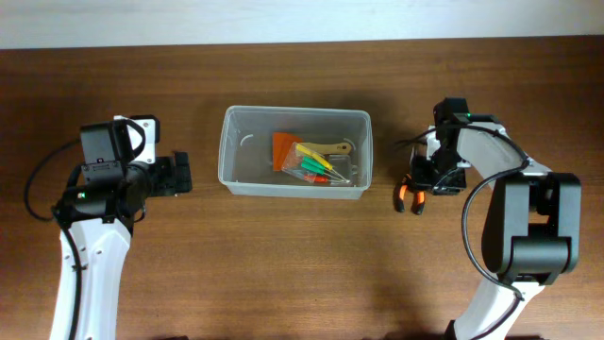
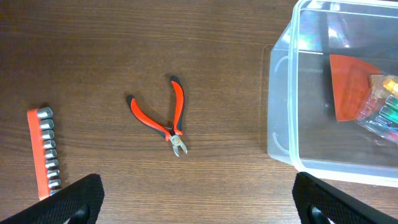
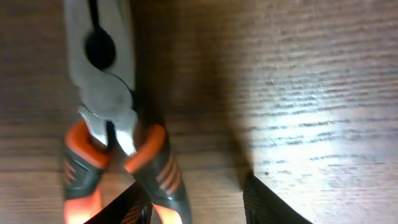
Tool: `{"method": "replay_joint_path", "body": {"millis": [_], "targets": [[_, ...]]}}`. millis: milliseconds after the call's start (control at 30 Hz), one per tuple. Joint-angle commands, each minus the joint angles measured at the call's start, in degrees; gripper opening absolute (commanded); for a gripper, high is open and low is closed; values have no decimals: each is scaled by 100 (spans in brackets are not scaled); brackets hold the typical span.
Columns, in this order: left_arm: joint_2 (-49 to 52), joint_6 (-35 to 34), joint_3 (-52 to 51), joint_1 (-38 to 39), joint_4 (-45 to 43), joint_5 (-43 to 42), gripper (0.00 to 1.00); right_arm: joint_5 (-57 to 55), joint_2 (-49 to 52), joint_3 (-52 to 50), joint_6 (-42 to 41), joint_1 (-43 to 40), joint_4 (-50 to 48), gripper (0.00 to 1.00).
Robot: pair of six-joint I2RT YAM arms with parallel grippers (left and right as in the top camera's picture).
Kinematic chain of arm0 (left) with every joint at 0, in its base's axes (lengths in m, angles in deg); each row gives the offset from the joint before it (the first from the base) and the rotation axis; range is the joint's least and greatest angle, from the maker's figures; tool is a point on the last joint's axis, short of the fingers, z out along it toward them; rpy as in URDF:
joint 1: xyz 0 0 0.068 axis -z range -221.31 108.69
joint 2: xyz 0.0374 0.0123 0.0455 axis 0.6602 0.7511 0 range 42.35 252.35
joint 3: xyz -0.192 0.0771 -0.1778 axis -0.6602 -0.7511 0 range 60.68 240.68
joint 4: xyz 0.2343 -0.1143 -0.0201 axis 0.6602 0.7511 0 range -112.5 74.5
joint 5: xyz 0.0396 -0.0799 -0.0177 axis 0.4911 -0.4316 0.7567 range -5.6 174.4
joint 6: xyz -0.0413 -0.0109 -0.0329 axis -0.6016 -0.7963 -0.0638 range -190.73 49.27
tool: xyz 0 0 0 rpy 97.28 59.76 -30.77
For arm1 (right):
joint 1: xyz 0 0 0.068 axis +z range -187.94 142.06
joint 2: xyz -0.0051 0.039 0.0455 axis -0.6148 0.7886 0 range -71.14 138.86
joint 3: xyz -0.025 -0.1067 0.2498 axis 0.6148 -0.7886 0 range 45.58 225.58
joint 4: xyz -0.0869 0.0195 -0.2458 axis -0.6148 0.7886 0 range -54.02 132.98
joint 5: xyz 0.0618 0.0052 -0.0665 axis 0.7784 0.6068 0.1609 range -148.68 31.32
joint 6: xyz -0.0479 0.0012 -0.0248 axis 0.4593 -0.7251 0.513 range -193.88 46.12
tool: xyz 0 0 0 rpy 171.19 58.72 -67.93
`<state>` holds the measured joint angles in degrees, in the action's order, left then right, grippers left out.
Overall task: Pack container
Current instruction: 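Lower right gripper and close on the pliers' handles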
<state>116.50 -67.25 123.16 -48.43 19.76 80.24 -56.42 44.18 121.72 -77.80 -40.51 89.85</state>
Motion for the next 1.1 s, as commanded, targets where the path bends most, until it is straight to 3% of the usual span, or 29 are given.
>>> {"method": "replay_joint_path", "body": {"millis": [0,667,1067], "targets": [[15,87,101,-17,-15,-79,99,-339,35,-136,404,-2,35,49],[15,87,101,-17,-15,-79,99,-382,35,-136,1128,197,-315,49],[15,87,101,-20,-15,-79,99,-428,35,-136,1268,498,-267,42]]}}
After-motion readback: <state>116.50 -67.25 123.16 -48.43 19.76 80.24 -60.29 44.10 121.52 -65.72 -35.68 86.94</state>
